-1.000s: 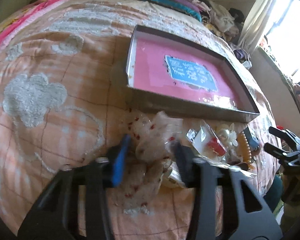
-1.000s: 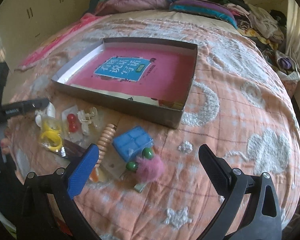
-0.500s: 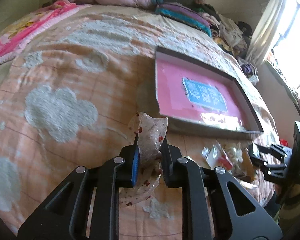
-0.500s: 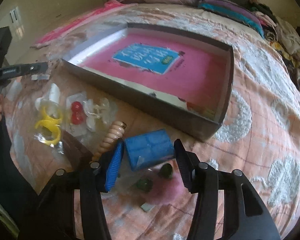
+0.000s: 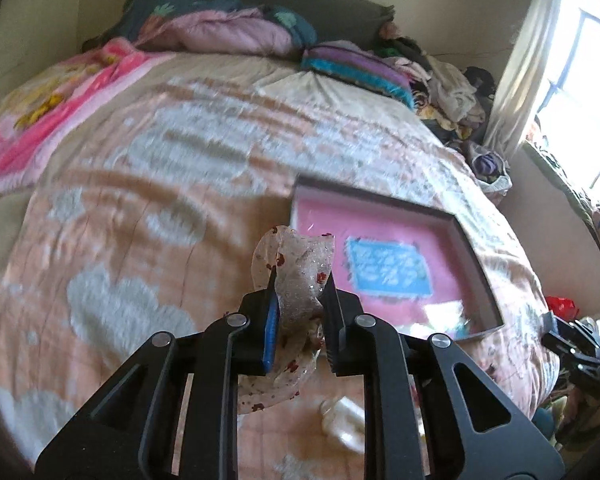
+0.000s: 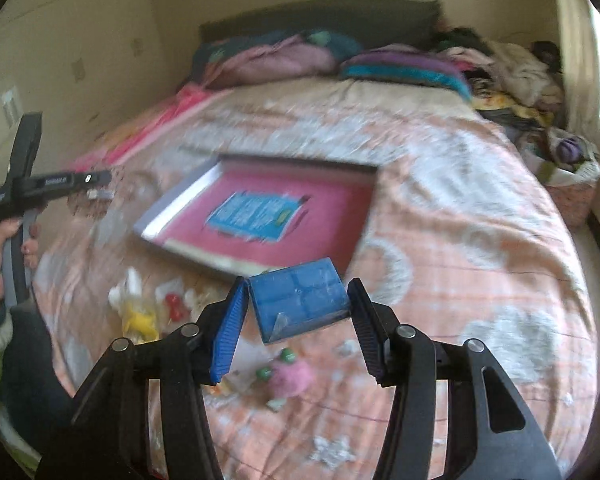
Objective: Organize jewelry
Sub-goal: 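Release the scrunchie into the tray from the left tool while the right releases the case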
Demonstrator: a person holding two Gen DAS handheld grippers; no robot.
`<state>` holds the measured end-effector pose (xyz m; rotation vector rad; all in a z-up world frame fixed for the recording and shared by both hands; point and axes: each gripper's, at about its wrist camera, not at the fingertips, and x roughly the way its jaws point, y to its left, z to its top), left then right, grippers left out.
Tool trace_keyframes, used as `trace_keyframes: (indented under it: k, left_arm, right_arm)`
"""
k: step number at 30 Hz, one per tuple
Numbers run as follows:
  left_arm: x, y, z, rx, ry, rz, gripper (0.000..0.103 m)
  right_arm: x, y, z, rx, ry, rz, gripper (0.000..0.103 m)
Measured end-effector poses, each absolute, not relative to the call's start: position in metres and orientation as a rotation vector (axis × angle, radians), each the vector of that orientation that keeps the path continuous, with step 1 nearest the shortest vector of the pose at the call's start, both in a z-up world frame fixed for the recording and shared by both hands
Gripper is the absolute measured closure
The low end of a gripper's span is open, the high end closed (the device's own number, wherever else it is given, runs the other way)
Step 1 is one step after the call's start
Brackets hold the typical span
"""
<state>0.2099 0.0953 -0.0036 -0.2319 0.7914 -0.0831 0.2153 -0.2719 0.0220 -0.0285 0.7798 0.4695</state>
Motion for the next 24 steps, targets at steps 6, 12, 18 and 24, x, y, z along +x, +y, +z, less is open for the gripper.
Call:
trace_keyframes:
  k: [6, 12, 18, 24]
  left_arm:
    - [0.236, 0.067, 0.017, -0.211, 0.764, -0.161, 0.092]
    - [0.265, 0.038, 0.026, -0.169, 0.753, -0.217, 0.090]
    - [0.284, 0.016, 0.016, -0.142, 0.773, -0.257, 0.090]
    - [0.294, 0.007, -0.014, -0.112, 0.833, -0.272, 0.086]
  right_arm:
    - [0.222, -0.310, 0.049, 0.035, 0.720, 0.384, 0.053]
    - [0.232, -0.318, 0.067, 0.036, 0.677, 0.355, 0.053]
    - [0.260, -0.300, 0.069, 0.068, 0.684, 0.395, 0.053]
    - [0.287, -0.262, 0.055, 0.042, 0.724, 0.444, 0.053]
